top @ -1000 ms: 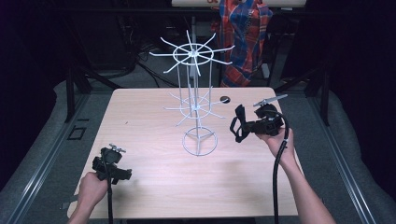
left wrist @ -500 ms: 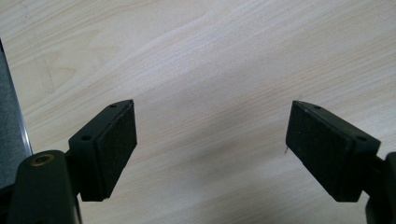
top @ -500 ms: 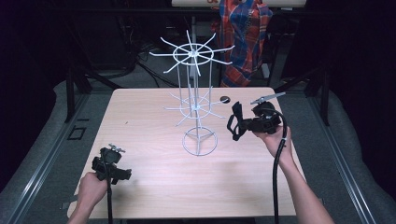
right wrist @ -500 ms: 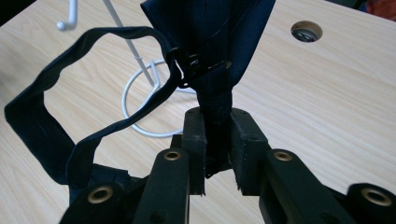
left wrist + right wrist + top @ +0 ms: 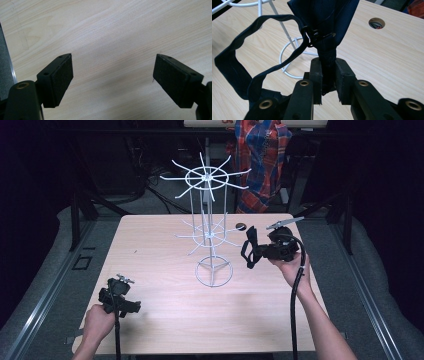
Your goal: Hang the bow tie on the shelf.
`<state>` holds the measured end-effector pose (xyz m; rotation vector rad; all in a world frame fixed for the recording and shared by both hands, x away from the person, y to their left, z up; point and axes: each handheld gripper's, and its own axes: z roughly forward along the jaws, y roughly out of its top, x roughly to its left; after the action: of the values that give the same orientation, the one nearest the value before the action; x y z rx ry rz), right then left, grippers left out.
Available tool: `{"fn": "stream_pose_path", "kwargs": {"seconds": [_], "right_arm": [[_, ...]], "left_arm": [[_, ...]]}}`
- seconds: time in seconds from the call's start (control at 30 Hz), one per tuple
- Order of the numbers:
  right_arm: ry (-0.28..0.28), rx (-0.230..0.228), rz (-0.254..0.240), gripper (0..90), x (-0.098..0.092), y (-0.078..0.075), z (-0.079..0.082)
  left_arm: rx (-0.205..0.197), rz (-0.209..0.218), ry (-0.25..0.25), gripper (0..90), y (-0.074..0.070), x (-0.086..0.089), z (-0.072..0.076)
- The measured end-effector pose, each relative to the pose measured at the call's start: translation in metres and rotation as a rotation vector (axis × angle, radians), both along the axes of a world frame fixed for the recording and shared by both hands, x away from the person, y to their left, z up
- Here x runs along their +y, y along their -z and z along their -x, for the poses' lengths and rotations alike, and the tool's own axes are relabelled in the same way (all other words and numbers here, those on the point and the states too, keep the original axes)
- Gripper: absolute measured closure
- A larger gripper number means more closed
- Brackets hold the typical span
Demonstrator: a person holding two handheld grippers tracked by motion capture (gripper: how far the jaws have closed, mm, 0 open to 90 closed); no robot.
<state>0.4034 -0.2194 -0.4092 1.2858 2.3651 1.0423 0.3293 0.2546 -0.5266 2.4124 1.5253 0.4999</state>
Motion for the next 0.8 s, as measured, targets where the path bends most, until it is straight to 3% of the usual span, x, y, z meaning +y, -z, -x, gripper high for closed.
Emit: {"fn": "stream_pose_path", "kwargs": {"seconds": [0.33,0.8], "right_arm": [[-0.008,0.0,0.004,77.4,0.007,0.001,-0.005],[-0.027,0.034,0.025,77.2,0.02,0.01,-0.012]], "left_arm": [[0.0,0.002,0.0,16.8,0.0,0.001,0.0],[0.005,0.001,-0.004,16.8,0.001,0.002,0.001]]}}
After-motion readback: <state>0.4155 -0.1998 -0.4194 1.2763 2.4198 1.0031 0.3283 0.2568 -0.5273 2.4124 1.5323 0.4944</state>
